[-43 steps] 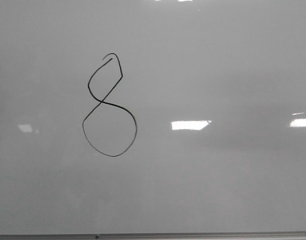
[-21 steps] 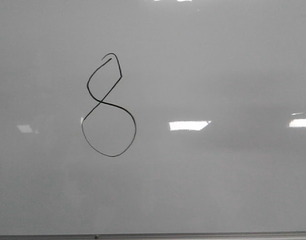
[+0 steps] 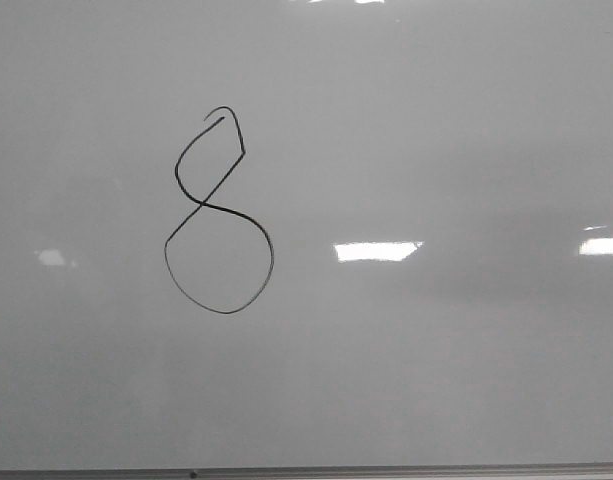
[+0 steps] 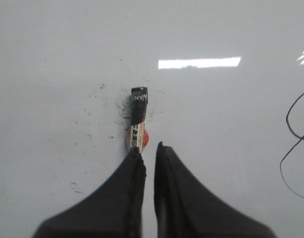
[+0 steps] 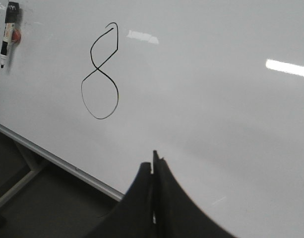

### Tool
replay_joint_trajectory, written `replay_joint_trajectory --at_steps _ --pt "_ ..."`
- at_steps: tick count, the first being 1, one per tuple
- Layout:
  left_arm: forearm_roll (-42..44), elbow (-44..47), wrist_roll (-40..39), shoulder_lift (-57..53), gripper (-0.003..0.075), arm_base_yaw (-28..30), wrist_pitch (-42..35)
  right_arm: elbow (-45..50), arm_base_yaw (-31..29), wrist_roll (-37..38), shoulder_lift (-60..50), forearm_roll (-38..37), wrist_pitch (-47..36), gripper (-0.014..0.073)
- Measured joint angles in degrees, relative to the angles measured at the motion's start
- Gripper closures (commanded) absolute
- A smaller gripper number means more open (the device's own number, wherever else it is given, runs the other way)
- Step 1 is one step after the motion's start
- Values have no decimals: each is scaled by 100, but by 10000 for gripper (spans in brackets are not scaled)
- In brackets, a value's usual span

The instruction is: Write number 8 on whiteboard

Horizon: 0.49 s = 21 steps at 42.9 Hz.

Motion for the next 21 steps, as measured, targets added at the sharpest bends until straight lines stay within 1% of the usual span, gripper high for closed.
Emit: replay_joint_trajectory --at_steps 9,14,21 --pt "-10 83 0 -1109 741 0 52 0 0 0 0 10 0 657" --pt "-10 83 0 -1324 741 0 42 0 0 0 0 10 0 657" --pt "-10 97 0 -1346 741 0 42 0 0 0 0 10 0 657"
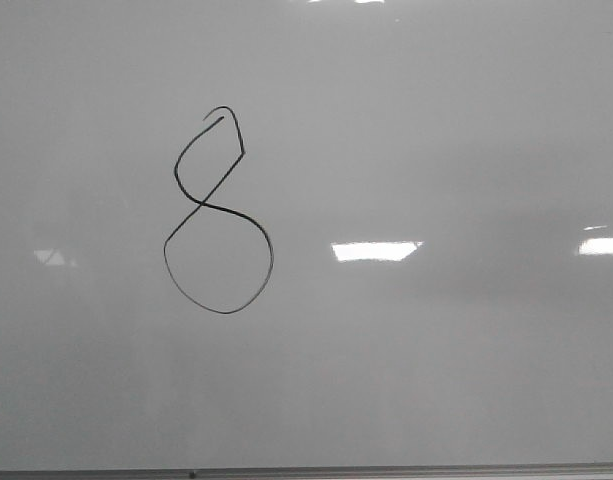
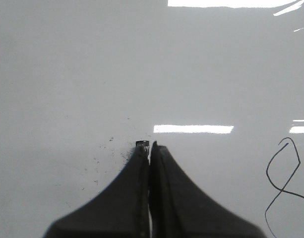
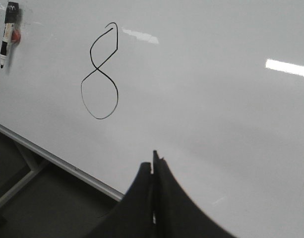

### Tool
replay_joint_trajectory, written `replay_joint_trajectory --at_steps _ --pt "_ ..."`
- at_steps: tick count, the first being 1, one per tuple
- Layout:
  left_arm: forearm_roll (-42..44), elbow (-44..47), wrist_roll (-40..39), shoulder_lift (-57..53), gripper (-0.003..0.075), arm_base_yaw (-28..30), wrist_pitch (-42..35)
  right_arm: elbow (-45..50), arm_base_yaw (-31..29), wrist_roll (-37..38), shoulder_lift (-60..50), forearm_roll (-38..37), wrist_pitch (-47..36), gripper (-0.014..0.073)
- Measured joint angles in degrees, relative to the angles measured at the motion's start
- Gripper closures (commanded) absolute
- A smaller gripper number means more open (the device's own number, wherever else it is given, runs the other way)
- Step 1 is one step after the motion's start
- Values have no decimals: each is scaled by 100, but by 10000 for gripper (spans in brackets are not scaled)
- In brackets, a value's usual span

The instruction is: Write number 8 on whiteboard

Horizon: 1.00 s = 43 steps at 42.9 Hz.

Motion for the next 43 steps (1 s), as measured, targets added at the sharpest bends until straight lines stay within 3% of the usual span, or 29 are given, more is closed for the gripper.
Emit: replay_joint_trajectory --at_steps 22,33,38,43 --pt "-110 27 75 -26 741 0 0 0 0 0 0 0 0 657" --pt "-2387 552 2707 -516 741 566 -171 0 0 0 0 0 0 657" --pt "-2693 1003 2913 -849 741 990 -328 0 0 0 0 0 0 657" --pt "-2511 1451 2617 -1011 741 1164 -412 0 0 0 0 0 0 657"
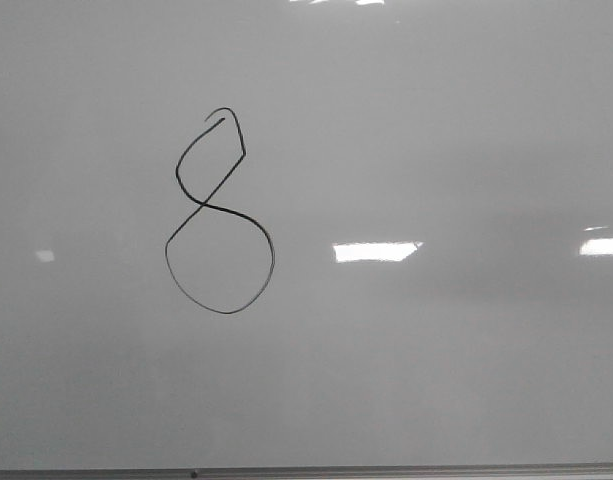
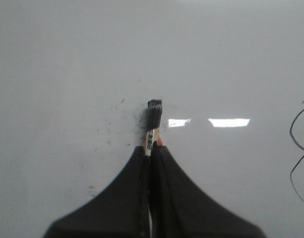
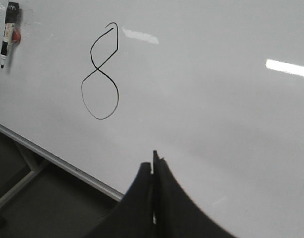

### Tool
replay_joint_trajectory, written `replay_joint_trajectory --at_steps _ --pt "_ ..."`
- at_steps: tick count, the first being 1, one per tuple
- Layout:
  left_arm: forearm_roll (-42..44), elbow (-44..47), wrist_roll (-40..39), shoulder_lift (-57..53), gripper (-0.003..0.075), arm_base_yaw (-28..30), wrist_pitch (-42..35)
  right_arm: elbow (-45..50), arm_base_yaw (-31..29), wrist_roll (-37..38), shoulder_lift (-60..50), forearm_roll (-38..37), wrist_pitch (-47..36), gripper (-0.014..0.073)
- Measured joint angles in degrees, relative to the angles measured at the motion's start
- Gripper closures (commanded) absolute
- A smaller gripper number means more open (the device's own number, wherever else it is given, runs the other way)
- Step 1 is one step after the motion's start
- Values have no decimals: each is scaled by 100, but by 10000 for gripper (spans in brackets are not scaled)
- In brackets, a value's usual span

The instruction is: Write number 8 on whiteboard

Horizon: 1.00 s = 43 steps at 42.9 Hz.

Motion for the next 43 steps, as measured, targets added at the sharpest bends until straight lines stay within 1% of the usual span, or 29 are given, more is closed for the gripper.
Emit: replay_joint_trajectory --at_steps 4,7,12,17,43 --pt "218 262 -227 0 741 11 -95 0 0 0 0 0 0 657" --pt "218 480 -286 0 741 11 -256 0 0 0 0 10 0 657" --pt "260 868 -314 0 741 11 -712 0 0 0 0 10 0 657" --pt "272 899 -324 0 741 11 -994 0 0 0 0 10 0 657" --pt "280 899 -328 0 741 11 -996 0 0 0 0 10 0 657"
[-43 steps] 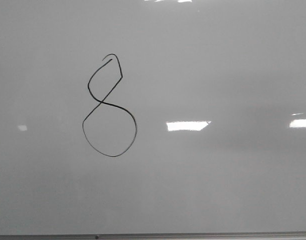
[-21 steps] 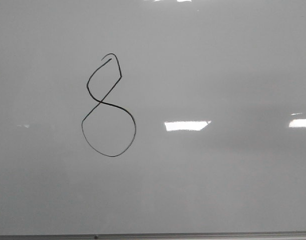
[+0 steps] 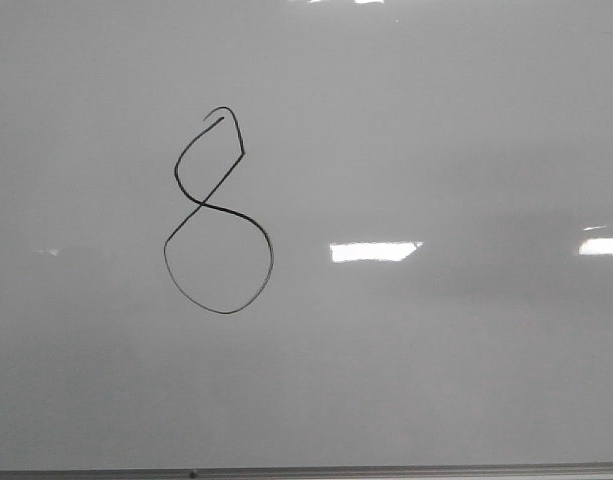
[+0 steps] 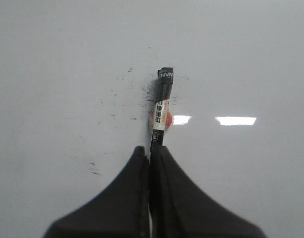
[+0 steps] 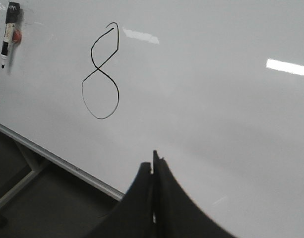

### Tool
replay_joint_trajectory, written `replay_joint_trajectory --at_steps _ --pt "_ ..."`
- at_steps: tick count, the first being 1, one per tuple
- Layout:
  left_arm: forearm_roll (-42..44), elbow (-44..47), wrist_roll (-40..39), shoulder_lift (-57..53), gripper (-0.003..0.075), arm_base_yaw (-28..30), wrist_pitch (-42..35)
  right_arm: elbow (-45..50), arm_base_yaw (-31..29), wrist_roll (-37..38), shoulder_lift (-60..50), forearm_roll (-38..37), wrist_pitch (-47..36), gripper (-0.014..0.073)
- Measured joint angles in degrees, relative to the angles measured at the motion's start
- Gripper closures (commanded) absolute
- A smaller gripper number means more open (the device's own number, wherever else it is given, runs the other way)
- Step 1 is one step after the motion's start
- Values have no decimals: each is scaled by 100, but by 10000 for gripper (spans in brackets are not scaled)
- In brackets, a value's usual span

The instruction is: Write number 8 on whiteboard

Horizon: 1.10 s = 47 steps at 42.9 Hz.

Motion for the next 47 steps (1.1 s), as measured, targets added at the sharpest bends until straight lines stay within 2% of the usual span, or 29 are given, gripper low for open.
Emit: replay_joint_trajectory --at_steps 13,19,24,29,34,39,40,47 --pt "0 0 0 0 741 0 0 0 0 0 -13 0 -15 657" --pt "0 0 0 0 741 0 0 189 34 0 -143 -146 -633 657" --pt "0 0 0 0 741 0 0 551 34 228 -413 -768 -1476 657" --pt "0 0 0 0 741 0 0 984 -64 1092 -793 -1639 -2127 657" --pt "0 0 0 0 741 0 0 1437 -306 2513 -1133 -2742 -2514 657" --pt "0 0 0 0 741 0 0 1777 -633 3674 -1432 -3483 -2568 657" --pt "0 0 0 0 741 0 -9 2200 -1024 4240 -1967 -3812 -2146 657" --pt "0 0 0 0 741 3 -9 2200 -1024 4244 -1967 -3824 -2093 657"
